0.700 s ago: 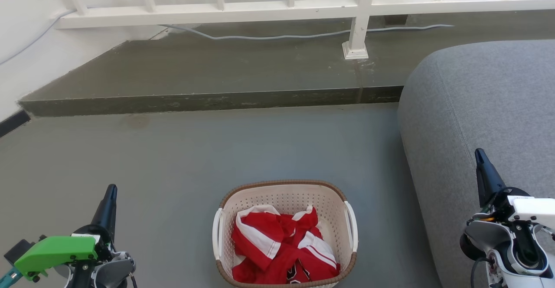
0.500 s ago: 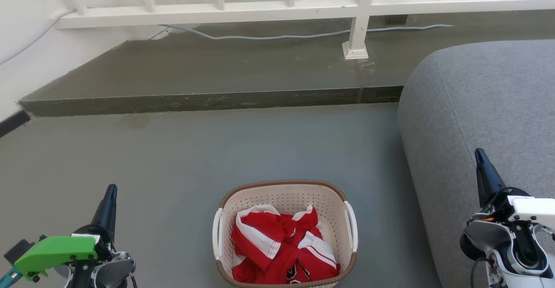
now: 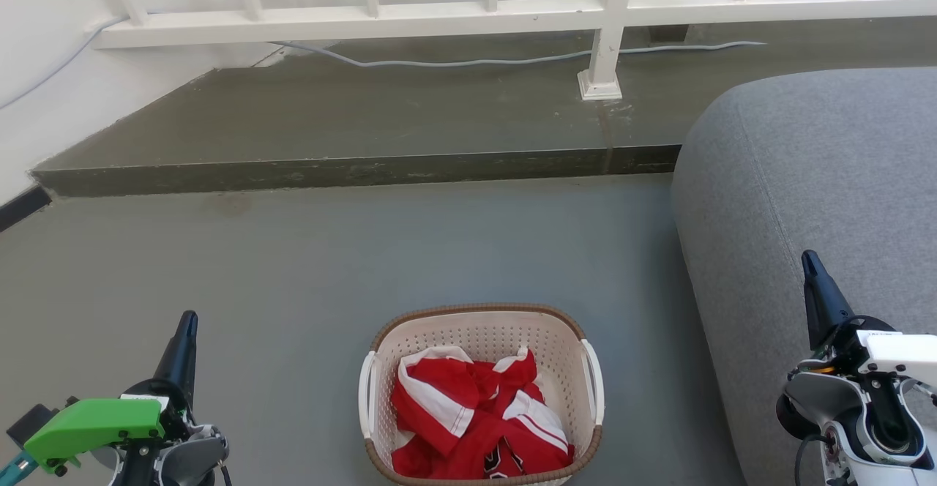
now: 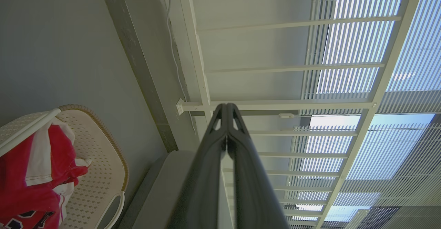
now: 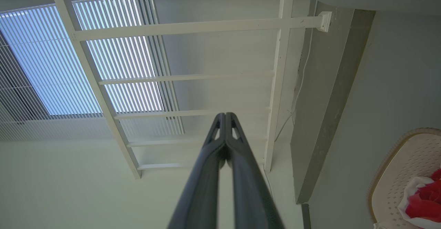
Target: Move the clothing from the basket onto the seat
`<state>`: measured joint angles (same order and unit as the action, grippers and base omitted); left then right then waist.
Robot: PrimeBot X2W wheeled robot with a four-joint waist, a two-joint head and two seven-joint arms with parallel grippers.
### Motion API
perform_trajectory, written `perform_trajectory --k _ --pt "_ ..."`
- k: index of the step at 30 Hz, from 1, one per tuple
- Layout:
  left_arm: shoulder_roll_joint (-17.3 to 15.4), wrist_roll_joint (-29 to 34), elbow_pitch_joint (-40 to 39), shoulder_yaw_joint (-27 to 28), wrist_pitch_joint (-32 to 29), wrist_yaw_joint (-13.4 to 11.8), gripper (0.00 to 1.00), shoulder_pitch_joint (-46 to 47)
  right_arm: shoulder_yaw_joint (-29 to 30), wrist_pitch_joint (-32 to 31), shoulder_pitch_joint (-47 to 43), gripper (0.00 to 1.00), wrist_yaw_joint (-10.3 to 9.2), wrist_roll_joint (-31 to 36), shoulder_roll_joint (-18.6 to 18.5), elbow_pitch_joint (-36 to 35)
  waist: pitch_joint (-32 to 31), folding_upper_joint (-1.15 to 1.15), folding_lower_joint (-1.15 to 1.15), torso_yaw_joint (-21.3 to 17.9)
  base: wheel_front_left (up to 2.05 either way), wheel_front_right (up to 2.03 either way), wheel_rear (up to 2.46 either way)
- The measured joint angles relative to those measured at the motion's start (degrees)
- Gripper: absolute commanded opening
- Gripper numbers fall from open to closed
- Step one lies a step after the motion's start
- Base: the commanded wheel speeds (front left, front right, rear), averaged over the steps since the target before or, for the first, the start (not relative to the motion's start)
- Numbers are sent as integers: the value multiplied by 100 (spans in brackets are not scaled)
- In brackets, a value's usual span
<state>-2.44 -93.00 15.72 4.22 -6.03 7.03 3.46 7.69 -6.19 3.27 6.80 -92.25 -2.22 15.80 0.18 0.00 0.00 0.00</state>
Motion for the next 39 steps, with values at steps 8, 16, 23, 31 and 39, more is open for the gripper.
perform_trajectory --k 8,16,23,31,39 --pt "1 0 0 0 0 0 0 0 0 0 0 0 0 -1 0 0 0 0 0 0 0 0 0" --pt "1 0 0 1 0 0 0 0 0 0 0 0 0 -1 0 0 0 0 0 0 0 0 0" --pt "157 -1 388 -79 3 -5 100 -332 -40 8 -361 100 -33 0 178 377 0 0 0 0 0 0 0" --pt "155 145 276 -188 145 -5 100 -353 -160 144 -378 100 -33 164 179 352 -8 0 0 -6 0 0 0" --pt "153 560 121 -331 339 -7 100 -352 -261 326 -373 100 -87 719 171 199 -17 0 0 -13 0 0 0"
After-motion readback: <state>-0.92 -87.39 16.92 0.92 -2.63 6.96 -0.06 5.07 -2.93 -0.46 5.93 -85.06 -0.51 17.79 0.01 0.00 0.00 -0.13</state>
